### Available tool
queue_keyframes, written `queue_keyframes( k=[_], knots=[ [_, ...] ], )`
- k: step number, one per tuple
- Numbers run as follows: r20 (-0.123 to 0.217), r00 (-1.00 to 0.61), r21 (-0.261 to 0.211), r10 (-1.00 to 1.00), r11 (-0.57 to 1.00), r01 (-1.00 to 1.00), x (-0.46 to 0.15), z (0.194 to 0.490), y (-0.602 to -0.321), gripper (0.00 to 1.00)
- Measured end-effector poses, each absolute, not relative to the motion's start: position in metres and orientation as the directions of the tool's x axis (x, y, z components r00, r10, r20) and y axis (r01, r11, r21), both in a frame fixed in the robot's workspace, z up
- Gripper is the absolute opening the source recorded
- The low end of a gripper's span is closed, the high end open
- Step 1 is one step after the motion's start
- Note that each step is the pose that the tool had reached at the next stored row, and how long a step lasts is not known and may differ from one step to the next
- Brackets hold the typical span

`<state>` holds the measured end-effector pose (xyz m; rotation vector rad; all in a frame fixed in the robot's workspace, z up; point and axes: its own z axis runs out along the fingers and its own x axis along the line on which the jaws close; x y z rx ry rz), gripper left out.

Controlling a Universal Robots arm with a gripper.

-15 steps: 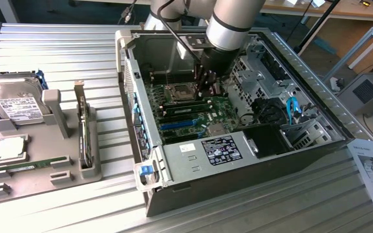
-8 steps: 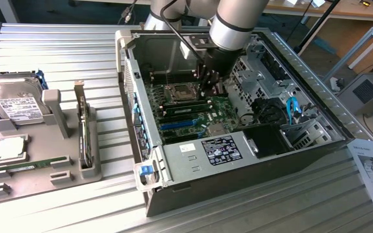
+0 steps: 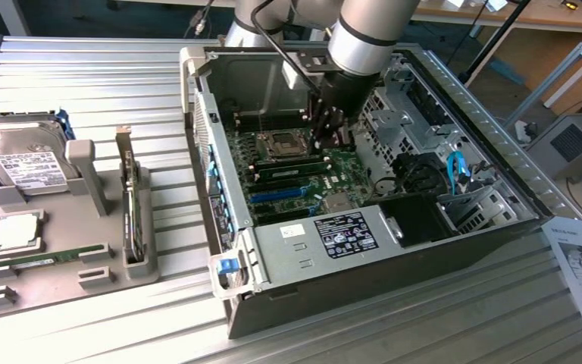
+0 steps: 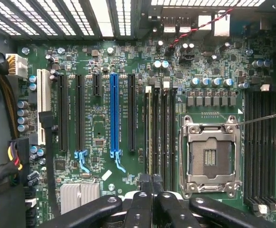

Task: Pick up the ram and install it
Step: 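Press down the ram until it locks into place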

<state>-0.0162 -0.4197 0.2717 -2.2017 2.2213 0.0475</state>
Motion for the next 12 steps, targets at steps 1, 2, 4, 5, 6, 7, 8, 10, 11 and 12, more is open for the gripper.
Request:
queue_keyframes(
  k=[1,2,4,5,6,7,8,10,11,12],
  knots=[
    [-0.031,-0.009,0.012,-0.999,0.009,-1.0,-0.016,0.274,-0.42,0.11],
    [-0.031,-0.009,0.012,-0.999,0.009,-1.0,-0.016,0.278,-0.42,0.11],
    [-0.031,-0.009,0.012,-0.999,0.009,-1.0,-0.016,0.291,-0.42,0.11],
    [-0.031,-0.009,0.012,-0.999,0.009,-1.0,-0.016,0.296,-0.42,0.11],
    [-0.031,-0.009,0.012,-0.999,0.009,-1.0,-0.016,0.306,-0.42,0.11],
    [-0.031,-0.009,0.012,-0.999,0.009,-1.0,-0.016,0.313,-0.42,0.11],
    [-0.031,-0.009,0.012,-0.999,0.009,-1.0,-0.016,0.321,-0.42,0.11],
    [-0.031,-0.009,0.012,-0.999,0.009,-1.0,-0.016,0.334,-0.42,0.11],
    [-0.031,-0.009,0.012,-0.999,0.009,-1.0,-0.016,0.341,-0.42,0.11],
    [-0.031,-0.009,0.012,-0.999,0.009,-1.0,-0.016,0.348,-0.42,0.11]
  ],
)
